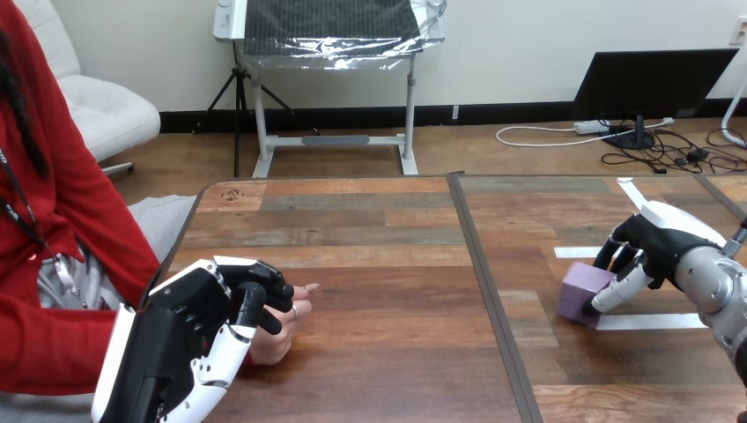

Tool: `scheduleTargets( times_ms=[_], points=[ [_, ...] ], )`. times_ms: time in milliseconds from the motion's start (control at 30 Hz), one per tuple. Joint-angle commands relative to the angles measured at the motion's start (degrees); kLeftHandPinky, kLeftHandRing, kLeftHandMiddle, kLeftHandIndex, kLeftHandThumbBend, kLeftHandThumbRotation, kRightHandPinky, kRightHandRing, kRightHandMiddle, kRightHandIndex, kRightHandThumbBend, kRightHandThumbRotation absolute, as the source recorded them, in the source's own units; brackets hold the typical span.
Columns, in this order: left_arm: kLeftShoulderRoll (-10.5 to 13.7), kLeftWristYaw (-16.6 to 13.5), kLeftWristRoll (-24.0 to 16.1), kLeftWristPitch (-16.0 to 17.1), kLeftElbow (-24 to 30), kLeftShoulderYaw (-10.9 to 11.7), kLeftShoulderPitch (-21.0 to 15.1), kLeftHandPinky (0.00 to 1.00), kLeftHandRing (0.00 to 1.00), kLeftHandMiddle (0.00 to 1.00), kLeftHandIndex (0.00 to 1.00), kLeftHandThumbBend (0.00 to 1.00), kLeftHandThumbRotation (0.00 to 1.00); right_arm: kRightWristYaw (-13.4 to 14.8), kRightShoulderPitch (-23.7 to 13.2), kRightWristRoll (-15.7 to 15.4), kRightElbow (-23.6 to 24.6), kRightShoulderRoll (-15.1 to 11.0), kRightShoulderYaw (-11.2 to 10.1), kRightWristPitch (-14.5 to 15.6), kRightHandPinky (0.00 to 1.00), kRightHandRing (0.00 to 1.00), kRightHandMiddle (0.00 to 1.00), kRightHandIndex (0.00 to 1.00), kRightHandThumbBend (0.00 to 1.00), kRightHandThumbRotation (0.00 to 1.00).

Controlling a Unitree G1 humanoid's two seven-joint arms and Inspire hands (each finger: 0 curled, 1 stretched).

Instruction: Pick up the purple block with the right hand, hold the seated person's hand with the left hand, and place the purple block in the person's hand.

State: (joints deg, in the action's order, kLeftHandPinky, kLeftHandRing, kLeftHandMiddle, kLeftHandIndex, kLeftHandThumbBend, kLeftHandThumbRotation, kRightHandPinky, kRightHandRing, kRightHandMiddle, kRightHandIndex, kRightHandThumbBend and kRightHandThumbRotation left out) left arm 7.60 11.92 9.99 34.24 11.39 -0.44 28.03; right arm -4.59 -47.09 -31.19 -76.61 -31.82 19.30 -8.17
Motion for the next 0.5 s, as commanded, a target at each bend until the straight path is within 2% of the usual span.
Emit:
scheduleTargets(
  times_ms=[0, 133, 467],
  points=[
    [-0.55, -0.57, -0.52, 0.08, 2.41, 0.80, -2.52, 0.42, 0.54, 0.55, 0.52, 0.29, 0.50, 1.83, -1.87, 1.44, 0.86, 0.68, -1.49, -1.24, 0.45, 0.51, 0.53, 0.51, 0.81, 0.00],
    [-0.59, -0.75, -0.26, -0.42, 2.89, 0.71, -2.23, 0.42, 0.54, 0.55, 0.52, 0.29, 0.50, 2.29, -1.87, 0.98, 0.82, 0.83, -0.95, -1.16, 0.44, 0.49, 0.53, 0.50, 0.81, 0.00],
    [-0.63, -1.04, -0.24, -1.03, 3.50, 0.56, -1.91, 0.42, 0.54, 0.56, 0.52, 0.29, 0.48, 2.87, -1.62, 1.18, 0.84, 1.10, -1.11, -1.35, 0.44, 0.49, 0.52, 0.50, 0.81, 0.00]
  ],
)
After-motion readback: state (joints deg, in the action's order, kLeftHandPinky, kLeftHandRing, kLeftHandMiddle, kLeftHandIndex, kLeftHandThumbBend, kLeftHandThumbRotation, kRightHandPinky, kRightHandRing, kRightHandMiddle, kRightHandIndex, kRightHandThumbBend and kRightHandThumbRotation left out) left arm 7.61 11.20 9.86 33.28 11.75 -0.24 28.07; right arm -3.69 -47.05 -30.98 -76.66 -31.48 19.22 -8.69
